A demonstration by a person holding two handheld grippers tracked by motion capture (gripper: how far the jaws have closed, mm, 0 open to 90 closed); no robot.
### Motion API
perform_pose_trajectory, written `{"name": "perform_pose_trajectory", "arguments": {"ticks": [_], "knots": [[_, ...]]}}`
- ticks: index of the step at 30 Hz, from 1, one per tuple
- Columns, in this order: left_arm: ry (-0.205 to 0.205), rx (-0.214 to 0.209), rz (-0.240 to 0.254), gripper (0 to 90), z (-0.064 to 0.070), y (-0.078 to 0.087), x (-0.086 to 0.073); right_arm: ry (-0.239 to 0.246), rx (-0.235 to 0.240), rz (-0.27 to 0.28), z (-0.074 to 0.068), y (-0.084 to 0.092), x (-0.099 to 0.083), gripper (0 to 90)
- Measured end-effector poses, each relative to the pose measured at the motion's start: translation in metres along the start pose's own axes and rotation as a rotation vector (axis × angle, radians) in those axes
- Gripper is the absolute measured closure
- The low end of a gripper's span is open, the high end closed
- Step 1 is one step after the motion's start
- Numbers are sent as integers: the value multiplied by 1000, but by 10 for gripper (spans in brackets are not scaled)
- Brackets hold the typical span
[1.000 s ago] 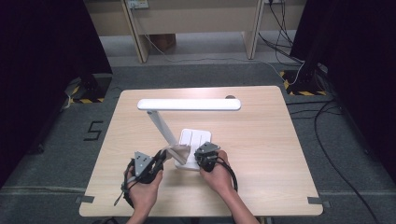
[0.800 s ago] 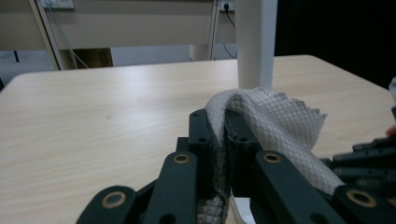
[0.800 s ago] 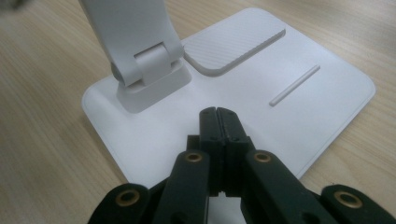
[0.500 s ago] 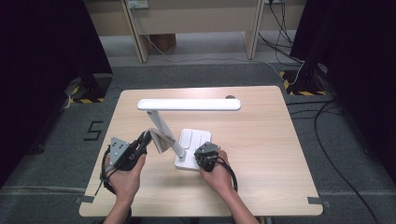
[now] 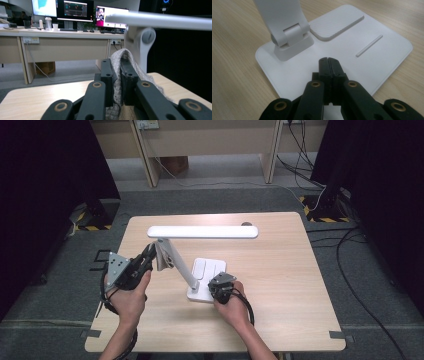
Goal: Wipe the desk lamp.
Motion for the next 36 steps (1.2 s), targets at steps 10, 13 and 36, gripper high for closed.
{"name": "perform_pose_trajectory", "arguments": {"ticks": [10,13,36], "knots": [[5,-11,27,825,4,-4,11,-1,-3,2,0,0,0,900],[3,-10,30,824,3,-5,11,-3,-3,3,0,-1,0,900],[-61,-27,37,823,4,-12,11,-2,-5,3,1,-2,1,900]]}}
Point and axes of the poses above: each handheld gripper's, and its own axes: y roughly backward along the jaws, x roughly out of its top, z roughly to its right, the point moved 9 cm from there along -y, roughly forward along the jaws, and after that the axes turned 12 degrees about y, right-handed, at the moved point
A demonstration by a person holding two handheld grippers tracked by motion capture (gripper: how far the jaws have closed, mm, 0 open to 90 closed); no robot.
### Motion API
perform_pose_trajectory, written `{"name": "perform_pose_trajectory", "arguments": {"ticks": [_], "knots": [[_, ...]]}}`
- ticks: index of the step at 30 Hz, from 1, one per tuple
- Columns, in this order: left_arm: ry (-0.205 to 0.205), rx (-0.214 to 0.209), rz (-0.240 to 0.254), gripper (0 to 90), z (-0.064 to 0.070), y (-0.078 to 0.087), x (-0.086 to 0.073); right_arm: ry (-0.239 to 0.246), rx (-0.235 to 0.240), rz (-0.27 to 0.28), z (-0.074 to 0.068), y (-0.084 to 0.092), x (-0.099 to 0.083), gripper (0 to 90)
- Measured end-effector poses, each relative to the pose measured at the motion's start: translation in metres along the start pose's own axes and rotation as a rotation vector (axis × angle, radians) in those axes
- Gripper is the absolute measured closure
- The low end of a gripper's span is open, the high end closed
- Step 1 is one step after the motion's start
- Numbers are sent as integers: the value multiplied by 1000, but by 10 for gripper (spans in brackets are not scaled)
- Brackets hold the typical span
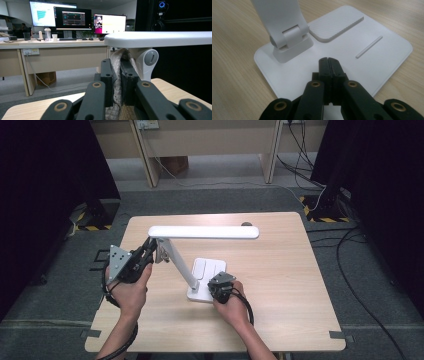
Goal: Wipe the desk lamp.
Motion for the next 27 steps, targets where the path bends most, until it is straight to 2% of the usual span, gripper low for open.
{"name": "perform_pose_trajectory", "arguments": {"ticks": [9,27], "knots": [[-16,11,-8,822,0,-2,-4,-2,3,-1,0,0,0,900],[-15,13,-32,823,-1,-5,-18,-1,4,-1,0,0,0,900]]}}
Point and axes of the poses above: each handheld gripper's, and its own axes: y roughly backward along the jaws, x roughly out of its top, z roughly to its right, the point moved 9 cm from there along -y, roughly forward along the jaws, and after that the axes turned 12 degrees about y, right-handed, at the moved point
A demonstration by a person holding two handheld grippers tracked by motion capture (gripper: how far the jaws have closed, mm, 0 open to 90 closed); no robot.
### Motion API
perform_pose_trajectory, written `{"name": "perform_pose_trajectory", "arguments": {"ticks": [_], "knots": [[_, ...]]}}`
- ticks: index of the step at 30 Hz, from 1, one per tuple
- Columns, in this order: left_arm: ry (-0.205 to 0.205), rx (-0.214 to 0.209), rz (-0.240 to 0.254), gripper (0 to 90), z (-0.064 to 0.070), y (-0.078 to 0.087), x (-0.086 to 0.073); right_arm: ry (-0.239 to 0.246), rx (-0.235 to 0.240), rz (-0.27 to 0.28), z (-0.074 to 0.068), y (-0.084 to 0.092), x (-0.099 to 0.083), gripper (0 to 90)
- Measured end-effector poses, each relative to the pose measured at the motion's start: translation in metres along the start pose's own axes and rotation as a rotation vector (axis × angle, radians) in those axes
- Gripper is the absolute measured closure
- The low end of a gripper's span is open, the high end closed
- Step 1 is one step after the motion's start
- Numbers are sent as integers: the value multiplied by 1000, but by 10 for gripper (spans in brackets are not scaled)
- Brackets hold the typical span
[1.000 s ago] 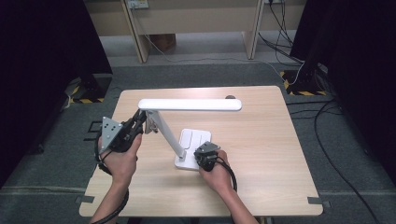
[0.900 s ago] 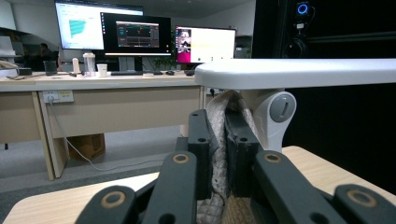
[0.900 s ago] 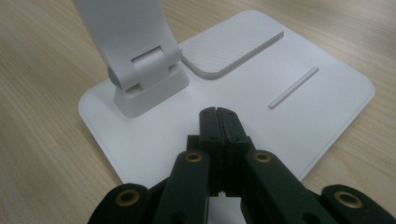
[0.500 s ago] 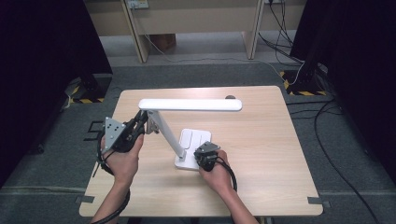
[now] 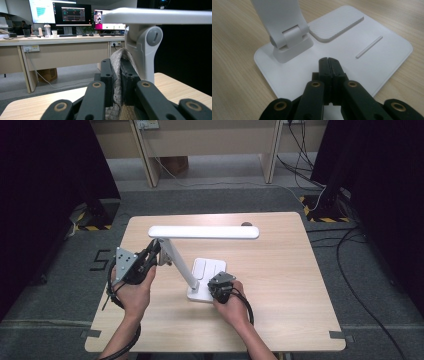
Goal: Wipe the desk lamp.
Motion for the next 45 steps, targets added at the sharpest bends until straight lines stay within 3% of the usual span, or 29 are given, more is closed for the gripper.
{"name": "perform_pose_trajectory", "arguments": {"ticks": [45], "knots": [[8,-5,-71,823,-1,-5,-37,-2,-4,1,0,0,0,900]]}}
Point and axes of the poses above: each handheld gripper's, and its own axes: y roughly backward along the jaws, x roughly out of its top, z roughly to its right, the point moved 9 cm from there along -y, roughly forward along the jaws, and after that the axes turned 12 degrees about y, right-handed, at the moved point
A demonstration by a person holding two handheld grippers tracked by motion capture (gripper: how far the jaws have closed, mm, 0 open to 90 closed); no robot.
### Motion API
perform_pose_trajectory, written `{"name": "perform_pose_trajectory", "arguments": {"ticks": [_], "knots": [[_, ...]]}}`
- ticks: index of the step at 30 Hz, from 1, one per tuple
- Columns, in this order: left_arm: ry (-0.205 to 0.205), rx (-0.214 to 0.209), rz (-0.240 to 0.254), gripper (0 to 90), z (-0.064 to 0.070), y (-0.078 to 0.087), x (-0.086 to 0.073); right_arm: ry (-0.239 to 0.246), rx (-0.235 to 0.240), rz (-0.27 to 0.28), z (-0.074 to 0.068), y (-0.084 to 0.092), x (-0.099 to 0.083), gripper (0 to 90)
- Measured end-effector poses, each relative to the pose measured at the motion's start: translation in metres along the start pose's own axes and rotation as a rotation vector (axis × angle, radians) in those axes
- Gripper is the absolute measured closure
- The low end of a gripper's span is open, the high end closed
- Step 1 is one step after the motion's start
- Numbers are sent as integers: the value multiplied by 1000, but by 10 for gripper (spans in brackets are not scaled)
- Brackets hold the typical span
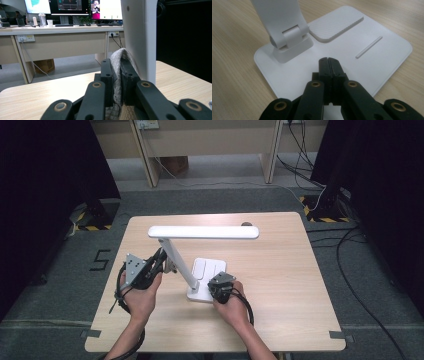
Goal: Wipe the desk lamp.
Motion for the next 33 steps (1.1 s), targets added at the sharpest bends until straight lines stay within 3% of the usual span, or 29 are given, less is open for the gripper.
{"name": "perform_pose_trajectory", "arguments": {"ticks": [33], "knots": [[0,0,-38,823,0,-3,-19,-7,0,3,0,0,0,900]]}}
Point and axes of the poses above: each handheld gripper's, and its own axes: y roughly backward along the jaws, x roughly out of its top, z roughly to its right, the point moved 9 cm from there along -y, roughly forward along the jaws, and after that the axes turned 12 degrees about y, right-handed, at the moved point
